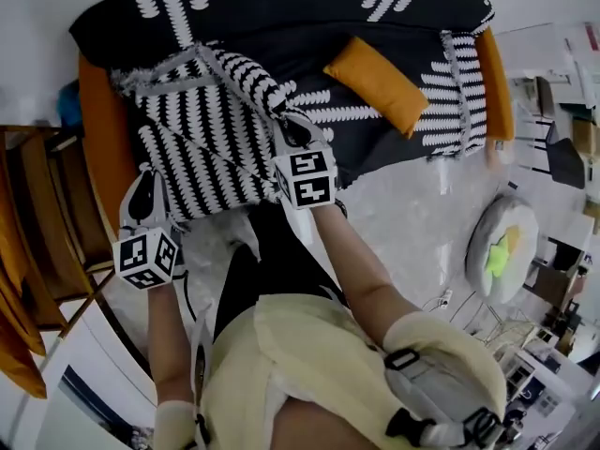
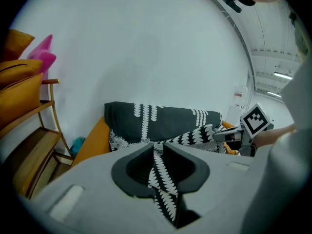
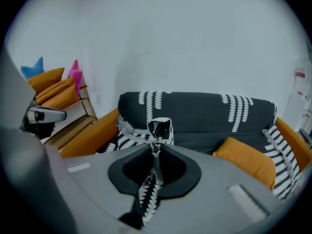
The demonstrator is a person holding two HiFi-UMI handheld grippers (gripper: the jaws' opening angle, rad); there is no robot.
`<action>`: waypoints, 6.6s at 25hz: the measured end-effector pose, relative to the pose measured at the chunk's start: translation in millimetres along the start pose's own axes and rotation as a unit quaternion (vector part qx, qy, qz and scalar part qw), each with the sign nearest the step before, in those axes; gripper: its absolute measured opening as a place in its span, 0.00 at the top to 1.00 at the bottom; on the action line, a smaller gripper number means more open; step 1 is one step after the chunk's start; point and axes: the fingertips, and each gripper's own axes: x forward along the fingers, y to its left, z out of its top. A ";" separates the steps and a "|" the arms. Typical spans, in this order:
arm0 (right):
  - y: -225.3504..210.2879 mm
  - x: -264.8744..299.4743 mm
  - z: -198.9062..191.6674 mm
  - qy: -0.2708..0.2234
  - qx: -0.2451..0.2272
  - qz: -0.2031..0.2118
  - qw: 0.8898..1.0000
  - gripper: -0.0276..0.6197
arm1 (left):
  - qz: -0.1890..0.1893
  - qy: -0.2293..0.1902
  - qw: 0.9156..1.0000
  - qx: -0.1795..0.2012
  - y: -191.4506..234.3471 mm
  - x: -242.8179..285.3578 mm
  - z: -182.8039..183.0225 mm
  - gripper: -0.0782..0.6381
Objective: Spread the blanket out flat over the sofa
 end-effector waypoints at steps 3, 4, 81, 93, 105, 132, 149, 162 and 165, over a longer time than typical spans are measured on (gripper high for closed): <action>28.2 -9.9 -4.3 0.001 -0.009 0.020 1.000 0.91 | 0.011 -0.009 1.000 -0.010 4.6 -24.1 -7.4 0.80; 37.3 -13.5 -6.9 0.001 -0.009 0.025 1.000 0.91 | 0.013 -0.011 1.000 -0.012 6.4 -32.2 -10.4 0.80; 417.2 -286.0 -268.0 0.071 -0.104 0.241 0.962 0.91 | 0.080 -0.018 0.996 -0.037 37.2 -421.8 -212.6 0.80; 445.8 -310.3 -280.7 0.086 -0.102 0.286 0.949 0.90 | 0.055 -0.009 0.998 -0.032 33.2 -422.9 -223.5 0.80; 428.1 -314.6 -258.7 0.061 -0.088 0.273 0.956 0.90 | 0.045 -0.021 0.998 -0.030 24.0 -416.9 -206.4 0.80; 334.3 -328.9 -164.6 -0.006 -0.063 0.235 0.970 0.90 | 0.056 -0.046 0.996 -0.056 -3.3 -409.1 -141.4 0.80; 266.6 -359.3 -121.5 -0.060 -0.019 0.182 0.981 0.92 | 0.022 -0.043 0.998 -0.043 -30.4 -401.2 -107.9 0.80; 227.0 -383.1 -107.9 -0.090 0.038 0.144 0.985 0.95 | -0.003 -0.054 0.998 -0.044 -42.4 -402.2 -95.7 0.80; 220.9 -385.1 -109.9 -0.091 0.042 0.132 0.986 0.95 | -0.007 -0.058 0.997 -0.046 -44.2 -400.2 -92.9 0.80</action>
